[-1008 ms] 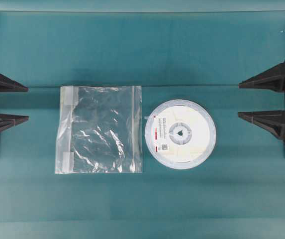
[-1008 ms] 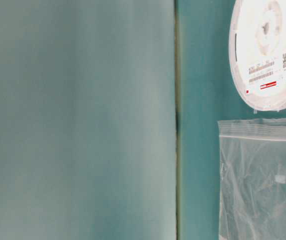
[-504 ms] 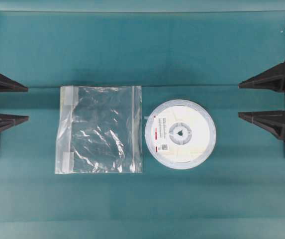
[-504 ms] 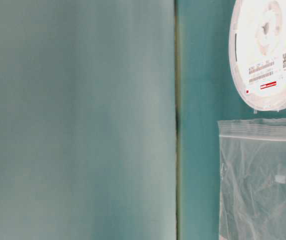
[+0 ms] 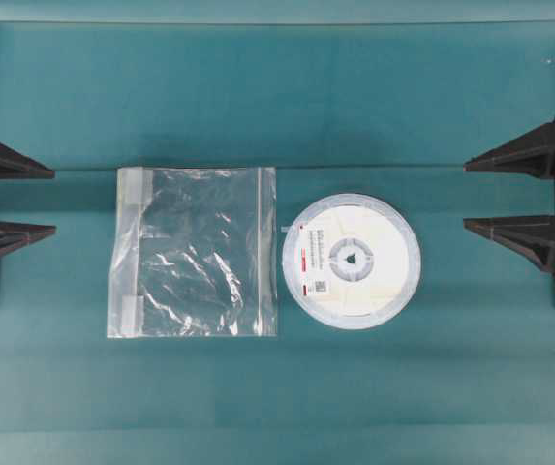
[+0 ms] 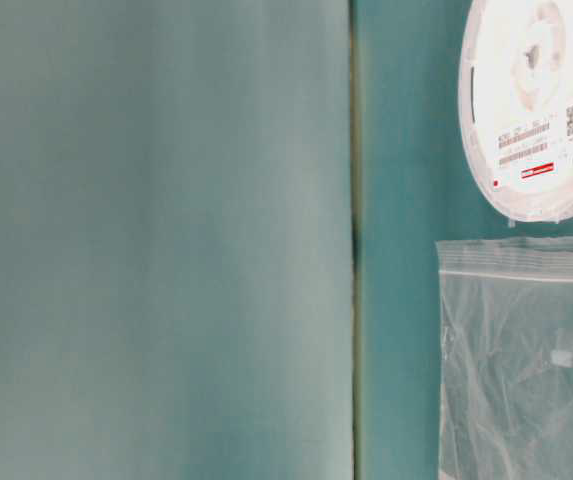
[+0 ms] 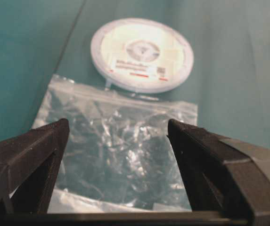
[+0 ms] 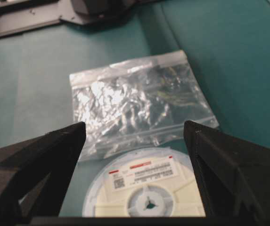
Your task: Take out the reel from the clear zip bag.
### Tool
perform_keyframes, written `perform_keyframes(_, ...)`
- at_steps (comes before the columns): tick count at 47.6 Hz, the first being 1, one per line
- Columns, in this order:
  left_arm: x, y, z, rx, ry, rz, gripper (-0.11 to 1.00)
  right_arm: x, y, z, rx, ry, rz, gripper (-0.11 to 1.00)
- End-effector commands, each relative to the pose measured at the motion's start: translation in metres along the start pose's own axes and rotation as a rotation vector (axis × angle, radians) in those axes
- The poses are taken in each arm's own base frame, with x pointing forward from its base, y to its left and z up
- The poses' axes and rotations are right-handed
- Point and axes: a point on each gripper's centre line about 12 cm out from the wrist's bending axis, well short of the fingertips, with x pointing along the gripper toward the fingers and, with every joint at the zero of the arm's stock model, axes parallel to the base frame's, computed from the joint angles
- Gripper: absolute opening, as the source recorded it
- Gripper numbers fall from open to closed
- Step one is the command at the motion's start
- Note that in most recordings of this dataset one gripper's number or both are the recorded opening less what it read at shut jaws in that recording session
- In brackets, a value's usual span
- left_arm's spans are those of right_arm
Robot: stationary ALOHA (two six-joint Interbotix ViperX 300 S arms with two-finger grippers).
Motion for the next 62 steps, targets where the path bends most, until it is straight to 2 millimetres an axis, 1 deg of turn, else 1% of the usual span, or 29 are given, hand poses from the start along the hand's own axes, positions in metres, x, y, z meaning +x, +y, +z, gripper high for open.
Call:
perform_keyframes(1, 0.0003, -0.0013, 0.009, 0.002, -0.017, -0.003, 0.92, 0.0001, 0.002, 0.0065, -0.014, -0.018, 0.008, 0.92)
perform_keyframes(38, 0.0007, -0.001, 0.0065, 0.0, -0.006, -0.002, 0.92, 0.0006, 0.0006, 0.0001, -0.004, -0.002, 0.004, 0.92)
perform_keyframes(51, 0.0007, -0.001, 0.0065, 0.002, -0.006, -0.002, 0.92, 0.0, 0.0007, 0.0006, -0.003, -0.005, 0.005, 0.92)
perform_keyframes(62, 0.001, -0.0008, 0.0051, -0.001, -0.001, -0.001, 0.92, -0.0009, -0.0016, -0.0026, -0.003, 0.02, -0.014, 0.92)
